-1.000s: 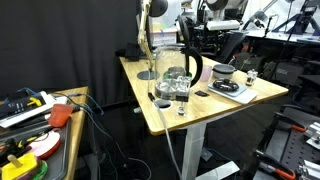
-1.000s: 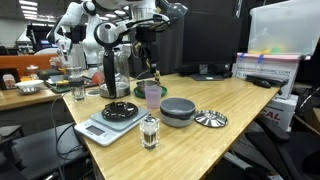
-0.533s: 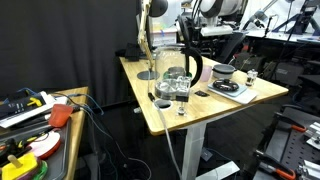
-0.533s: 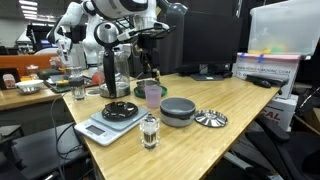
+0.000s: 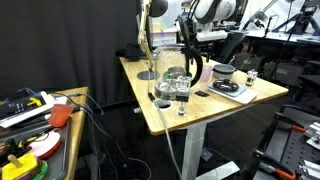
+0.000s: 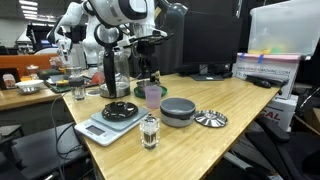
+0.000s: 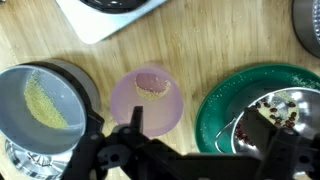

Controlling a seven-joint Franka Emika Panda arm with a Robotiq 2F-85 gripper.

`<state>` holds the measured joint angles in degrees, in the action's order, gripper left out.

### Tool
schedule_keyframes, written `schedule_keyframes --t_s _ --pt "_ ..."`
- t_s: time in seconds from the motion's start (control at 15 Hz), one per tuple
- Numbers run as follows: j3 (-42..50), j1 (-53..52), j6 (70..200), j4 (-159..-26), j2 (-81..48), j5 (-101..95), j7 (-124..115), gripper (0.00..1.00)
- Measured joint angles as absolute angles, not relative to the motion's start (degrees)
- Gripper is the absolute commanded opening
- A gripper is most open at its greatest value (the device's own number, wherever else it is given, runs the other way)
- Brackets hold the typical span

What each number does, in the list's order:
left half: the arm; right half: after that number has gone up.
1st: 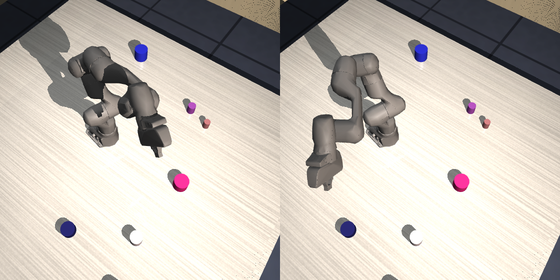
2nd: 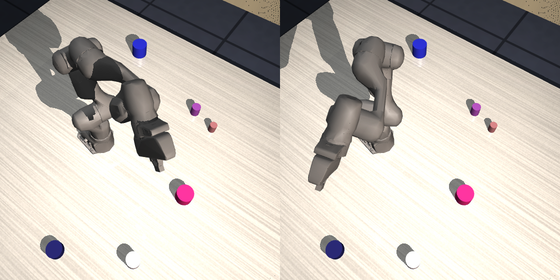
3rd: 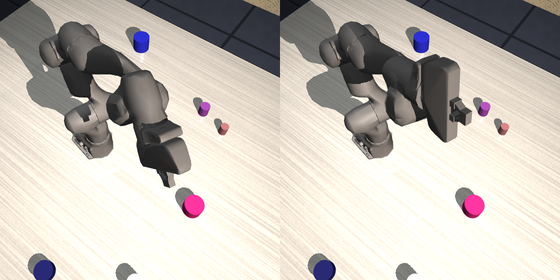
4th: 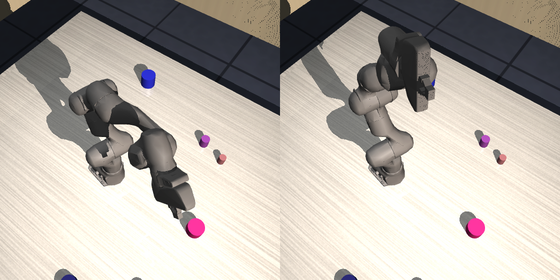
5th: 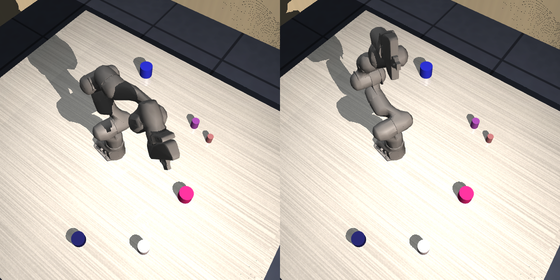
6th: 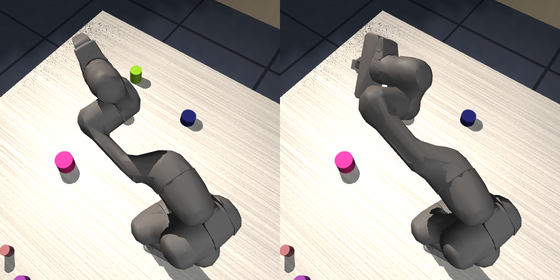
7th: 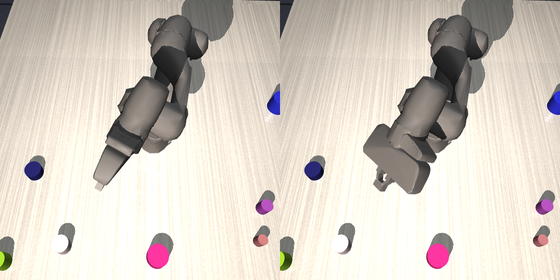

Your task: Pick up the purple cup from the table and slightly move it forward.

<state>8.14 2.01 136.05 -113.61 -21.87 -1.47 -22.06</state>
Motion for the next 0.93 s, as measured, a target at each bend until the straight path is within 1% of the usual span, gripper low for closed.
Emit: schedule_keyframes --t_s 0.53,0.93 --pt "8.46 2.57 136.00 -112.93 -23.99 1.02 -22.13 1.00" --pt "8.75 2.77 135.98 -109.45 -28.67 1.34 -22.17 1.00"
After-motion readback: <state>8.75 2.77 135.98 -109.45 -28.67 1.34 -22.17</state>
